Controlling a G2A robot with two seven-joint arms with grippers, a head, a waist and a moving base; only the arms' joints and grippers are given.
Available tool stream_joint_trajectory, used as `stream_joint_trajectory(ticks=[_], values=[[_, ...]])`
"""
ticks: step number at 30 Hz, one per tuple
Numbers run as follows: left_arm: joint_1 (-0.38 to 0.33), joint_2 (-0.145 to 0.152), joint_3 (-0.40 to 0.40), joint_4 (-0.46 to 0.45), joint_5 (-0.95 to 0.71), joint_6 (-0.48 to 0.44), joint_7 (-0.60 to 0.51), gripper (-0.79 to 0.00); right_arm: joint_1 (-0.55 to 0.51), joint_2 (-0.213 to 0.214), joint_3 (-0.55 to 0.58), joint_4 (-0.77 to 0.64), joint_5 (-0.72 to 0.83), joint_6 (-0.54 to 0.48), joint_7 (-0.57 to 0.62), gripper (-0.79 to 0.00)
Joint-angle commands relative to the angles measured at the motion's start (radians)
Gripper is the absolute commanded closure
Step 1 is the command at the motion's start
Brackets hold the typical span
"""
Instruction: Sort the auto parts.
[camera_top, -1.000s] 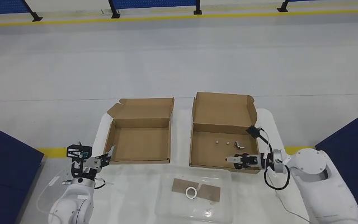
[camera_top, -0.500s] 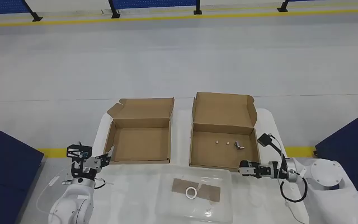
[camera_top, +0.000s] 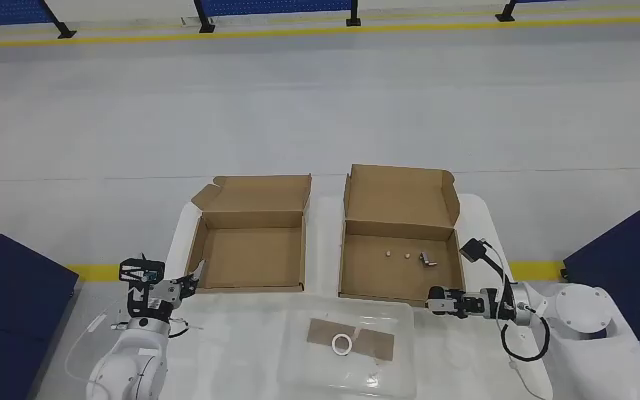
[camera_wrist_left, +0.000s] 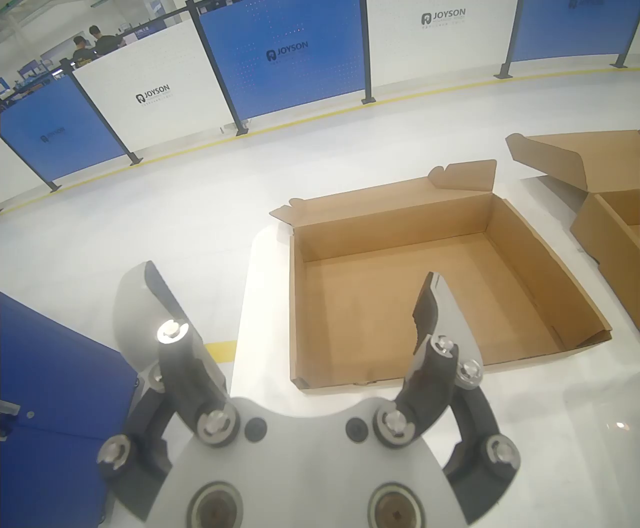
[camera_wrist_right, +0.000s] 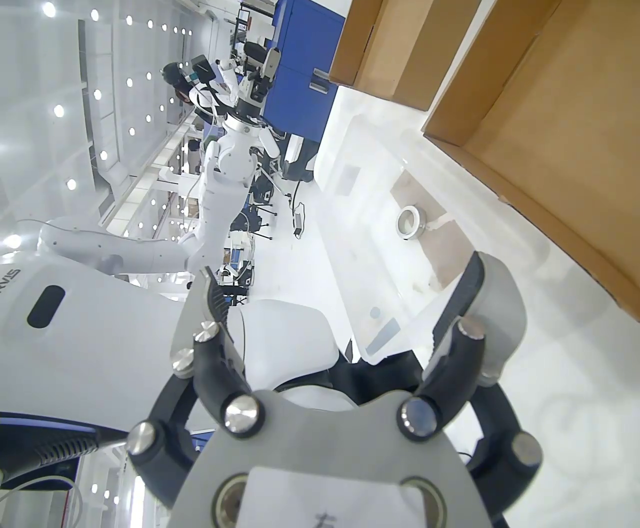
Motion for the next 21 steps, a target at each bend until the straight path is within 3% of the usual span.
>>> stream_joint_trajectory(ticks=[1, 6, 18, 21], values=[[0.003, 0.003, 0.008, -0.009, 0.051, -0.018, -0.026, -0.785, 0.000, 0.000, 0.000, 0.000, 0.000, 0.000, 0.000, -0.785], [0.037, 0.012, 0.028, -0.123, 0.168, -0.129, -0.137, -0.785, 0.000, 0.000, 0.000, 0.000, 0.000, 0.000, 0.000, -0.785], [0.033, 0.013, 0.031, -0.133, 0.188, -0.137, -0.148, -0.785, 0.000, 0.000, 0.000, 0.000, 0.000, 0.000, 0.000, -0.785], [0.020, 0.018, 0.047, -0.194, 0.239, -0.223, -0.270, -0.785, 0.000, 0.000, 0.000, 0.000, 0.000, 0.000, 0.000, -0.785]])
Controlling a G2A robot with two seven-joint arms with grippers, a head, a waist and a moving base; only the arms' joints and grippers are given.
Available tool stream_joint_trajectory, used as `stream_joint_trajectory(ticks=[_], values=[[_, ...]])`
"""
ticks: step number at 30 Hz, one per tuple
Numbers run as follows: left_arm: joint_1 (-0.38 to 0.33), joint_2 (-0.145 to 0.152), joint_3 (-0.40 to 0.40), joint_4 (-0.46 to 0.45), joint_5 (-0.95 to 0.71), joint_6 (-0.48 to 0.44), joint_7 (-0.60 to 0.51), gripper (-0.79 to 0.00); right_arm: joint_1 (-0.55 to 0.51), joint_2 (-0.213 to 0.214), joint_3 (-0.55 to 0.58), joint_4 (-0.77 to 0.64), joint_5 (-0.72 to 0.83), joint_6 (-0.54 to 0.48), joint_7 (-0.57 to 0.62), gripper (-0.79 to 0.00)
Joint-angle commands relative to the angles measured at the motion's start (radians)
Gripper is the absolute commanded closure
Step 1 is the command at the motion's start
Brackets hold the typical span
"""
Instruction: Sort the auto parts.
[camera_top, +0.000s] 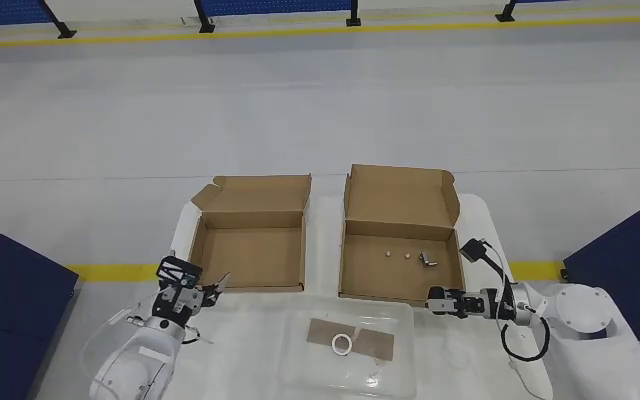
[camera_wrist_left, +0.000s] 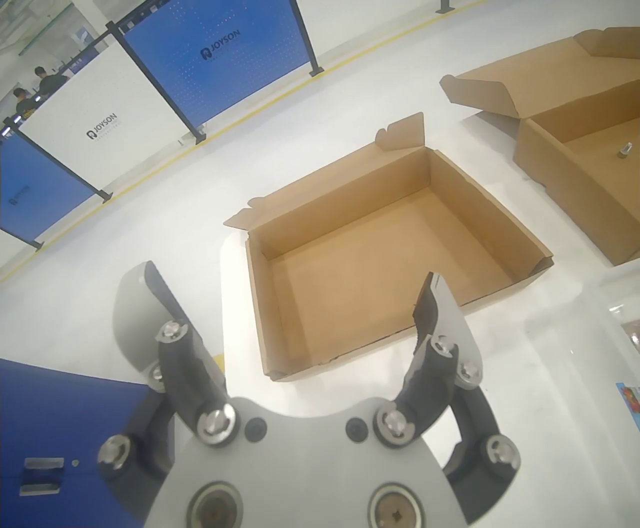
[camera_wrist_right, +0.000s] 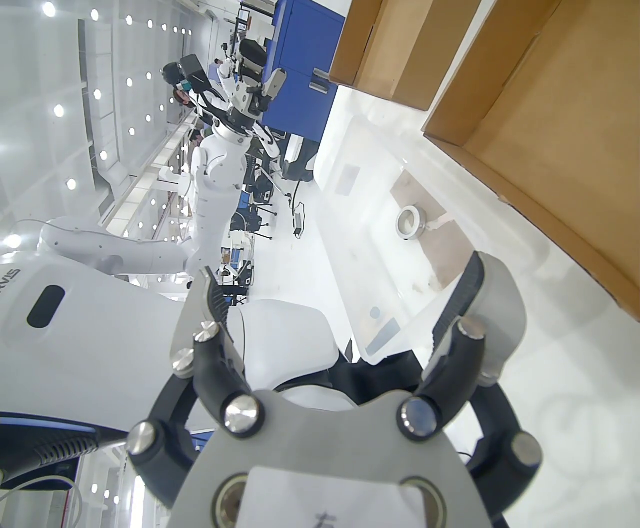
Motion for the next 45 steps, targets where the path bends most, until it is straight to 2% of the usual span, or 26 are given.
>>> stream_joint_trajectory(ticks=[1, 3, 6, 15, 17, 19, 22, 24, 28, 31, 42, 45], values=[[-0.012, 0.005, 0.012, -0.053, 0.051, -0.074, -0.110, -0.785, 0.000, 0.000, 0.000, 0.000, 0.000, 0.000, 0.000, -0.785], [-0.025, 0.007, 0.036, -0.091, 0.086, -0.128, -0.218, -0.785, 0.000, 0.000, 0.000, 0.000, 0.000, 0.000, 0.000, -0.785], [-0.039, 0.004, 0.078, -0.131, 0.087, -0.146, -0.322, -0.785, 0.000, 0.000, 0.000, 0.000, 0.000, 0.000, 0.000, -0.785], [-0.040, 0.004, 0.077, -0.135, 0.092, -0.145, -0.318, -0.785, 0.000, 0.000, 0.000, 0.000, 0.000, 0.000, 0.000, -0.785], [-0.029, 0.008, 0.093, -0.178, 0.163, -0.181, -0.317, -0.785, 0.000, 0.000, 0.000, 0.000, 0.000, 0.000, 0.000, -0.785], [-0.030, 0.009, 0.114, -0.221, 0.161, -0.234, -0.351, -0.785, 0.000, 0.000, 0.000, 0.000, 0.000, 0.000, 0.000, -0.785], [-0.070, 0.010, 0.156, -0.277, 0.142, -0.342, -0.494, -0.785, 0.000, 0.000, 0.000, 0.000, 0.000, 0.000, 0.000, -0.785], [-0.105, 0.006, 0.192, -0.299, 0.099, -0.352, -0.586, -0.785, 0.000, 0.000, 0.000, 0.000, 0.000, 0.000, 0.000, -0.785], [-0.199, -0.002, 0.269, -0.273, -0.019, -0.425, -0.771, -0.785, 0.000, 0.000, 0.000, 0.000, 0.000, 0.000, 0.000, -0.785], [-0.273, -0.009, 0.317, -0.245, -0.164, -0.451, -0.855, -0.785, 0.000, 0.000, 0.000, 0.000, 0.000, 0.000, 0.000, -0.785], [-0.279, -0.007, 0.325, -0.251, -0.144, -0.463, -0.867, -0.785, 0.000, 0.000, 0.000, 0.000, 0.000, 0.000, 0.000, -0.785], [-0.292, -0.006, 0.372, -0.290, -0.130, -0.484, -0.947, -0.785, 0.000, 0.000, 0.000, 0.000, 0.000, 0.000, 0.000, -0.785]])
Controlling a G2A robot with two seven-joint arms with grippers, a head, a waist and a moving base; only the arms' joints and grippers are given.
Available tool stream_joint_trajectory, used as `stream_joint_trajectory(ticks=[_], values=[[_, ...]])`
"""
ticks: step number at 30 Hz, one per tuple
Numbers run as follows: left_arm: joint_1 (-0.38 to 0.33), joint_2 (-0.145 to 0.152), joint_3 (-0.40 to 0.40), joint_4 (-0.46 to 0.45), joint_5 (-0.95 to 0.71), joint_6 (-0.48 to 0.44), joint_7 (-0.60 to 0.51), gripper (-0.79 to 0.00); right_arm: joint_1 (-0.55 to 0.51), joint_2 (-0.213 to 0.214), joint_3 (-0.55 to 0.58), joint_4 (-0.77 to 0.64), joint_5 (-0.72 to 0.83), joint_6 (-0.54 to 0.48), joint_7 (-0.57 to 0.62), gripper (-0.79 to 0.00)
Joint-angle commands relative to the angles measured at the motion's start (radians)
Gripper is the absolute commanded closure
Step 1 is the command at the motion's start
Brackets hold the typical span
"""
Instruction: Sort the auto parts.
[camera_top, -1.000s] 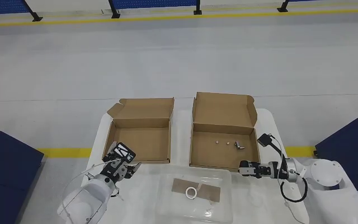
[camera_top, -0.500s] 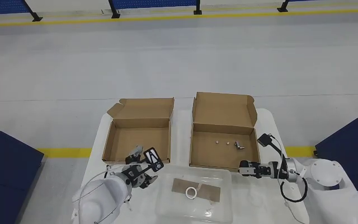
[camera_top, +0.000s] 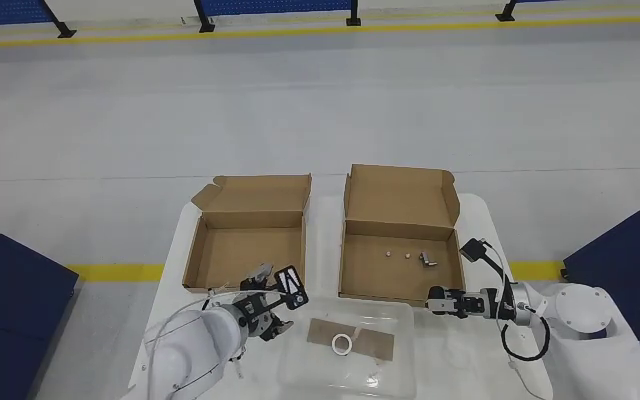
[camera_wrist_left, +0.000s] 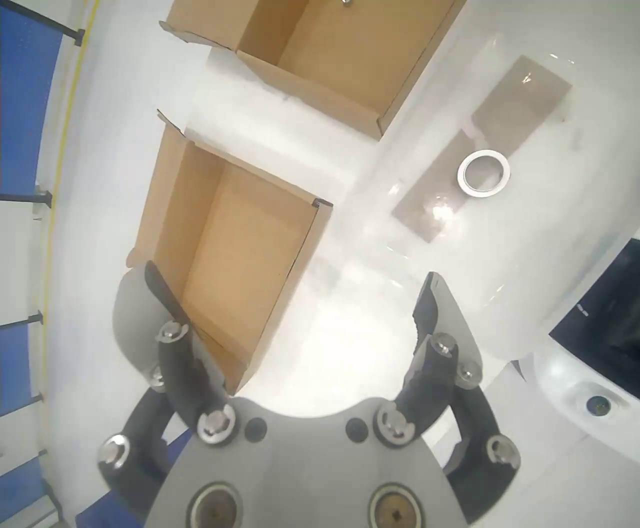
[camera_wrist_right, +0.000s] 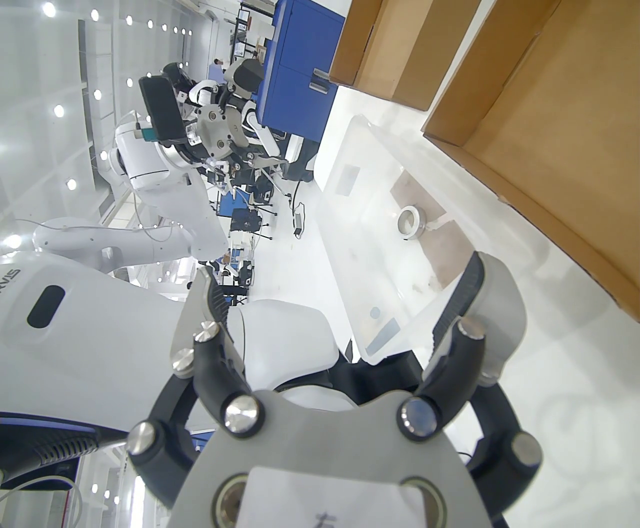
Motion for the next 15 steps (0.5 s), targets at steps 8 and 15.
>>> stream_joint_trajectory(ticks=[8, 15], values=[[-0.304, 0.031, 0.432, 0.110, -0.142, 0.267, -0.305, -0.785, 0.000, 0.000, 0.000, 0.000, 0.000, 0.000, 0.000, -0.785], [-0.674, 0.028, 0.705, 0.289, -0.457, 0.389, -0.418, -0.785, 0.000, 0.000, 0.000, 0.000, 0.000, 0.000, 0.000, -0.785]])
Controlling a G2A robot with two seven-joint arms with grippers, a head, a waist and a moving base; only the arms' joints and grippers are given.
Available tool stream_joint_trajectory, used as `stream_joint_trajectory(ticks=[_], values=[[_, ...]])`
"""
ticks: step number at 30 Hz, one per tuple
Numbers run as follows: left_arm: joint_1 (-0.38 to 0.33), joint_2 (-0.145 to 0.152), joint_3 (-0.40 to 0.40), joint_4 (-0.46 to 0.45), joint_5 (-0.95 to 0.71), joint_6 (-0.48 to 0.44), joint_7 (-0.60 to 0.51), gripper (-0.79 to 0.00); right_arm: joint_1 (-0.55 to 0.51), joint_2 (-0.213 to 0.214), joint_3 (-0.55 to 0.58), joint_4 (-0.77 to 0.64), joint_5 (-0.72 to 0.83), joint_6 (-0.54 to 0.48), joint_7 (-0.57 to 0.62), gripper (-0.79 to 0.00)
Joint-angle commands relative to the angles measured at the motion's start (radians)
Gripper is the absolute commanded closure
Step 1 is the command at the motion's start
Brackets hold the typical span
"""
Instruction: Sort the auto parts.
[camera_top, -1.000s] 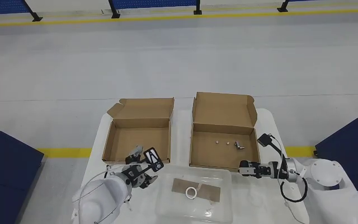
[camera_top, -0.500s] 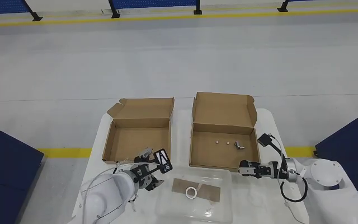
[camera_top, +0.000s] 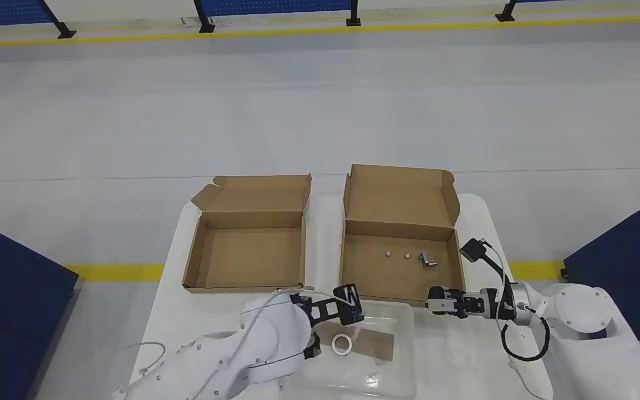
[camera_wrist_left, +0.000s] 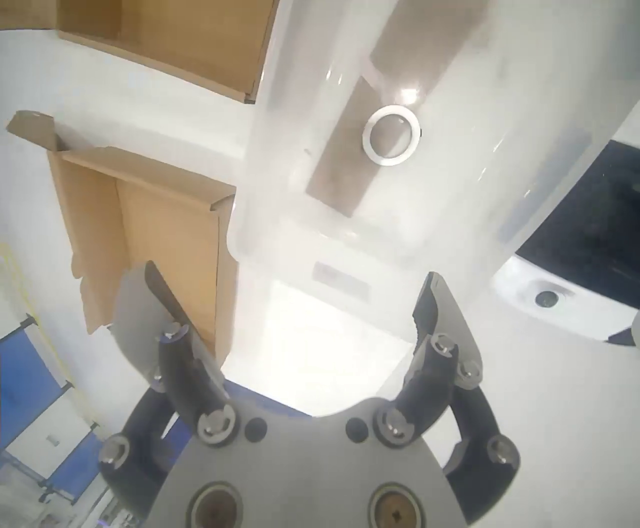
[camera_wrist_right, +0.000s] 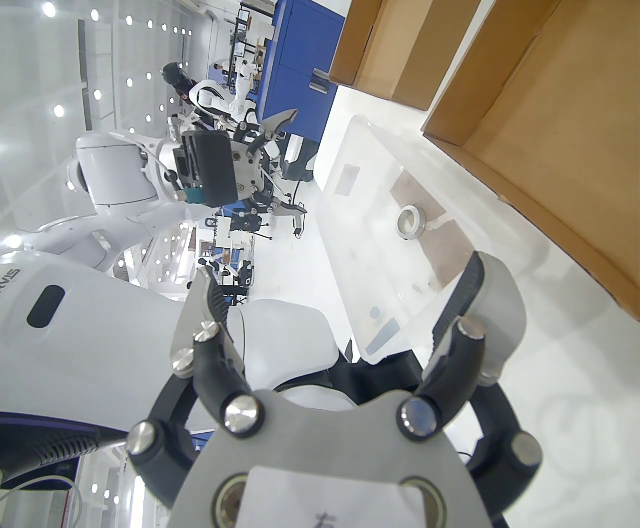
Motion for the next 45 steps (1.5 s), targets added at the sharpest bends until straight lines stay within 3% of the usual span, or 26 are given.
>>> stream_joint_trajectory(ticks=[1, 3, 15, 20, 36, 45], values=[[-0.069, -0.005, 0.052, 0.040, -0.097, 0.007, 0.003, -0.785, 0.000, 0.000, 0.000, 0.000, 0.000, 0.000, 0.000, -0.785], [-0.125, -0.009, 0.110, 0.070, -0.178, 0.016, 0.003, -0.785, 0.000, 0.000, 0.000, 0.000, 0.000, 0.000, 0.000, -0.785], [-0.103, -0.016, 0.121, 0.115, -0.179, 0.007, 0.047, -0.785, 0.000, 0.000, 0.000, 0.000, 0.000, 0.000, 0.000, -0.785], [-0.124, -0.053, 0.151, 0.182, -0.215, 0.044, 0.062, -0.785, 0.000, 0.000, 0.000, 0.000, 0.000, 0.000, 0.000, -0.785], [-0.198, -0.212, 0.280, 0.443, -0.263, 0.069, 0.116, -0.785, 0.000, 0.000, 0.000, 0.000, 0.000, 0.000, 0.000, -0.785], [-0.193, -0.213, 0.282, 0.456, -0.254, 0.072, 0.128, -0.785, 0.000, 0.000, 0.000, 0.000, 0.000, 0.000, 0.000, -0.785]])
